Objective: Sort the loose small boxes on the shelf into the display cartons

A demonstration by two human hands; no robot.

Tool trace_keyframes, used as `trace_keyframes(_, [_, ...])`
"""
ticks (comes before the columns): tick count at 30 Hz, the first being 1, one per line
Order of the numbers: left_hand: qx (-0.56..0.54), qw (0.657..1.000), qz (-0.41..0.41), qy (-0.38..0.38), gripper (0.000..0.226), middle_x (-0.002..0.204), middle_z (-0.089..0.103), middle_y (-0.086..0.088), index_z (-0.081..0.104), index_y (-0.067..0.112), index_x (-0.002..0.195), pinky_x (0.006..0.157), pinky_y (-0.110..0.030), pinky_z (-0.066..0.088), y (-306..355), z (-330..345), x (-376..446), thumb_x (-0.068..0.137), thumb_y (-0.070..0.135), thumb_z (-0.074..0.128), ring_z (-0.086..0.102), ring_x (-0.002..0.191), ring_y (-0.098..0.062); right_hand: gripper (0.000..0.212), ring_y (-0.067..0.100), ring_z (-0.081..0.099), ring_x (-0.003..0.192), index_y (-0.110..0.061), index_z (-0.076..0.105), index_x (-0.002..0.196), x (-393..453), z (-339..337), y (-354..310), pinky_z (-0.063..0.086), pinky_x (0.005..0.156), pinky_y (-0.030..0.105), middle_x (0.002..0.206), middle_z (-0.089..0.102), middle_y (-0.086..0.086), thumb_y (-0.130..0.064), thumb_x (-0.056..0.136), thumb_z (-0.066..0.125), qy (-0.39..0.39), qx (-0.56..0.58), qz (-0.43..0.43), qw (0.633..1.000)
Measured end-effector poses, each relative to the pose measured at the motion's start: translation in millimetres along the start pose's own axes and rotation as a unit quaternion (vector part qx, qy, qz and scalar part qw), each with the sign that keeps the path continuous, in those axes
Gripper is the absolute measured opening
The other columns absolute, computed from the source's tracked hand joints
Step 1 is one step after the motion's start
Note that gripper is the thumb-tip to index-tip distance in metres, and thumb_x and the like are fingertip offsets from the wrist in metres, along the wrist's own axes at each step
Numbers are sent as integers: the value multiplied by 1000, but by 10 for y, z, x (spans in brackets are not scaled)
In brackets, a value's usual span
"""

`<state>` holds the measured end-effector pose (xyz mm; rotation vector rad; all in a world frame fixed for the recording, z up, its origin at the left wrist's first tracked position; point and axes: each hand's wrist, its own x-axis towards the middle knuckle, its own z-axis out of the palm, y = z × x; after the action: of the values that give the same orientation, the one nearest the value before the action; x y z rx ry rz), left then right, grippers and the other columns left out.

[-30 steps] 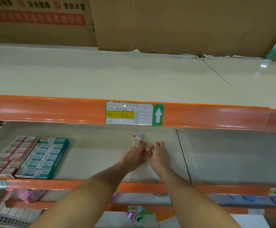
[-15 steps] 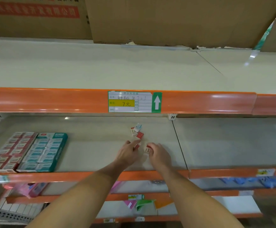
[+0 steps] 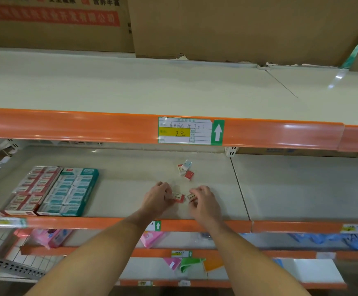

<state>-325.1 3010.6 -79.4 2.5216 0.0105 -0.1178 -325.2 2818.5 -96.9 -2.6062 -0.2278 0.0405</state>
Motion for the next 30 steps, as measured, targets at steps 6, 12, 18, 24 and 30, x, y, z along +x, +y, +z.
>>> trace_keyframes(6, [6,1000,13,-16,53,120,55,5,54,22,131,90,-34,49,75,71,-17,82,23,74,58,107,-19,36,14,49,113,-22,59,125,-19,13,-22,45,87,25,124,50,-4,-33,91,62,16,6,6,1000])
trace_keyframes(12, [34,999,21,-16,32,114,56,0,66,21,117,87,-32,48,128,134,-1,85,25,68,59,103,-24,29,16,52,110,-21,59,122,-47,15,-39,47,86,28,119,52,-4,-32,94,60,19,7,7,1000])
trace_keyframes(18, [47,997,53,12,28,116,55,1,66,23,116,84,-29,47,-12,-21,2,88,25,65,60,101,-23,28,17,54,107,-20,57,120,-62,48,-215,47,85,31,118,52,-3,-32,95,60,31,-11,7,999])
trace_keyframes(24, [83,993,74,28,28,113,53,-3,62,22,118,81,-34,48,-340,-371,-14,90,23,64,60,96,-26,24,20,54,105,-20,58,114,-12,173,-621,47,81,35,114,54,-1,-34,95,59,41,-16,-12,999])
trace_keyframes(30, [79,994,63,50,23,106,53,-1,64,24,110,79,-37,51,-777,-807,-145,88,29,67,60,92,-26,25,24,57,103,-20,61,112,54,317,-1132,48,79,37,114,53,1,-36,93,61,47,-26,-31,998])
